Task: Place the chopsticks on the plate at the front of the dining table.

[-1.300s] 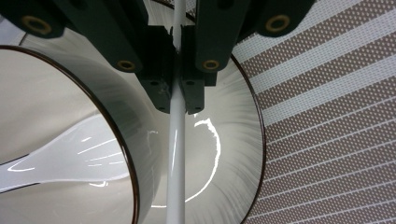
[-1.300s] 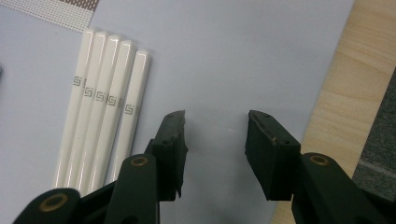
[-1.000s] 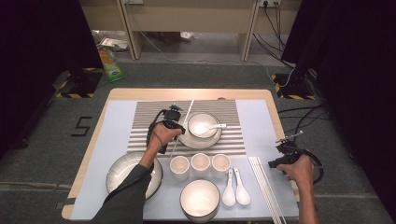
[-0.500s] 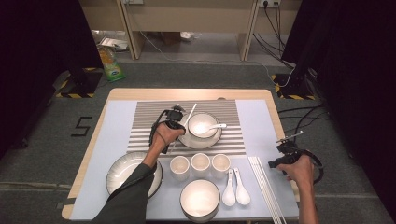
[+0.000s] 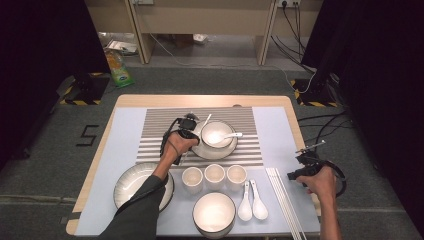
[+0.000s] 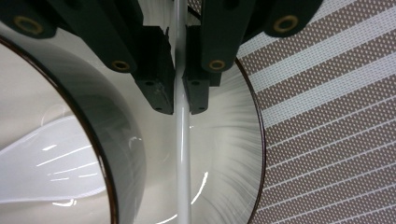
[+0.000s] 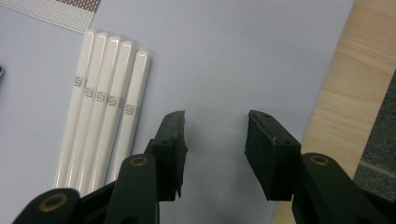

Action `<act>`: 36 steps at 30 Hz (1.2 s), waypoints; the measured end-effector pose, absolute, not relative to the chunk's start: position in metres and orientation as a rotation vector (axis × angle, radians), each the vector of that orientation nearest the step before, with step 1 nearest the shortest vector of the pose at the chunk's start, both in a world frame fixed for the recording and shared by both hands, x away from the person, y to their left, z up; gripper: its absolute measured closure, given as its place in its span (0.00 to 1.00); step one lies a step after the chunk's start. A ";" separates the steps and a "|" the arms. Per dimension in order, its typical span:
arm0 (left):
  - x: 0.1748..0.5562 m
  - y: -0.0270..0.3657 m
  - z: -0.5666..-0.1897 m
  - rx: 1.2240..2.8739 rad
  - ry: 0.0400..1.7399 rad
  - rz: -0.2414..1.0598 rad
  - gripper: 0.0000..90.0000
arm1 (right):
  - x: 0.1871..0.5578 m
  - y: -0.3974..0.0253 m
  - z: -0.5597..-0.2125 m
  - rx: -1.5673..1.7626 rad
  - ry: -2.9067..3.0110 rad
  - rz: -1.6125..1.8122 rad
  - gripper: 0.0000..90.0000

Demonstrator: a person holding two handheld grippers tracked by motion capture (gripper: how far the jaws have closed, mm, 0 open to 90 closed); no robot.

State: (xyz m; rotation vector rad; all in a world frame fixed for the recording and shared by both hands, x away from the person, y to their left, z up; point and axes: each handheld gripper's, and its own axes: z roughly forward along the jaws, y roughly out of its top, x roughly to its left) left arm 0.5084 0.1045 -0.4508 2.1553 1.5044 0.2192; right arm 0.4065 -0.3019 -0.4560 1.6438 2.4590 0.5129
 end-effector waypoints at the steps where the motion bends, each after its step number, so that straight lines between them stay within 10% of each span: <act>1: 0.508 0.105 -0.450 2.156 1.501 0.221 0.89 | 0.407 -0.302 -0.456 1.643 2.460 0.510 0.64; 36: 0.459 0.144 -0.436 2.331 1.365 0.267 0.77 | 0.408 -0.302 -0.456 1.662 2.452 0.501 0.66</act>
